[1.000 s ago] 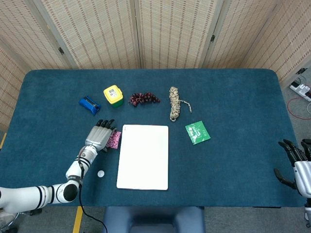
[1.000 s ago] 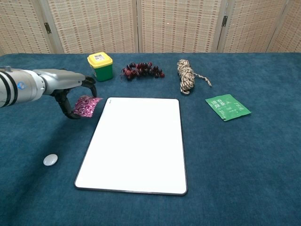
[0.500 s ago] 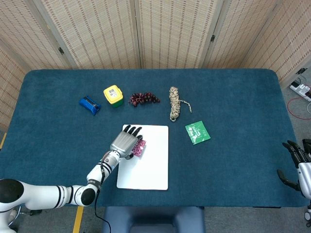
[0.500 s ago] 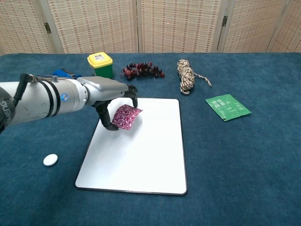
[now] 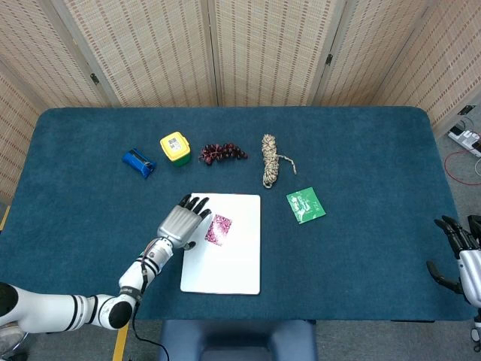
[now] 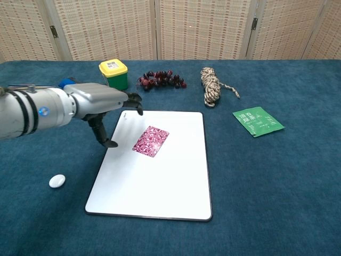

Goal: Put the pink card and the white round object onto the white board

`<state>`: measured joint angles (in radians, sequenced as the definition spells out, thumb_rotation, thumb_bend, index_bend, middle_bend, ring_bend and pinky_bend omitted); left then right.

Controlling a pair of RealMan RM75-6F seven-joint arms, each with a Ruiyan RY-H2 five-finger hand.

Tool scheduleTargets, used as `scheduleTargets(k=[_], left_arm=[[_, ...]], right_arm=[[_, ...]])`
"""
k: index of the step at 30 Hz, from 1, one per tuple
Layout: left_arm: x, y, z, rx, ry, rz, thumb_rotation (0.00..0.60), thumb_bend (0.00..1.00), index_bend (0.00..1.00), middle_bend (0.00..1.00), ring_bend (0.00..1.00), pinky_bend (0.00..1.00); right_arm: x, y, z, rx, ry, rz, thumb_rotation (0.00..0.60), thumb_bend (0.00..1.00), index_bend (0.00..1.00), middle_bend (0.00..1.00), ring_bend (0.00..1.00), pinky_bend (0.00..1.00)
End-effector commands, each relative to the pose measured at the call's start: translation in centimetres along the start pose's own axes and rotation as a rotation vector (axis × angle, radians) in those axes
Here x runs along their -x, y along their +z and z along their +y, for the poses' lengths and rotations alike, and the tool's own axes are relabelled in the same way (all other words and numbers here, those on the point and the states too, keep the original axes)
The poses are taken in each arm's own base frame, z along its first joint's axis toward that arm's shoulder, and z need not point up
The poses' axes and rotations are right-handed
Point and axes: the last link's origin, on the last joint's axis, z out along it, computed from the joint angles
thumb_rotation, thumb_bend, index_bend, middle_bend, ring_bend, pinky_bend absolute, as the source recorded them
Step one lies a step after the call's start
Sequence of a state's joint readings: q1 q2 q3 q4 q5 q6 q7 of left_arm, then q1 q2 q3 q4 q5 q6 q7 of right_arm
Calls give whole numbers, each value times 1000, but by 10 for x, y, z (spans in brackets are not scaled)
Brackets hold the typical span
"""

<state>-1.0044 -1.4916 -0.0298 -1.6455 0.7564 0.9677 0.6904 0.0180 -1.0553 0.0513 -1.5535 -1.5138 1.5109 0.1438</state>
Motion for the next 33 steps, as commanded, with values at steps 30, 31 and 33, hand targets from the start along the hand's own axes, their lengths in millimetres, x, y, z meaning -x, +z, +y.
scheduleTargets(k=[30, 31, 33], left_arm=[[64, -114, -40, 15, 110, 38, 600, 317, 346, 73, 30, 0], [66, -115, -40, 12, 106, 31, 600, 317, 350, 74, 31, 0], [70, -116, -42, 6, 100, 21, 600, 318, 358, 74, 31, 0]], right_arm=[[2, 1, -16, -52, -4, -3, 600, 351, 140, 142, 216, 21], [2, 1, -16, -52, -4, -4, 600, 351, 141, 142, 216, 21], [2, 1, -17, -53, -4, -5, 600, 351, 142, 142, 216, 21]])
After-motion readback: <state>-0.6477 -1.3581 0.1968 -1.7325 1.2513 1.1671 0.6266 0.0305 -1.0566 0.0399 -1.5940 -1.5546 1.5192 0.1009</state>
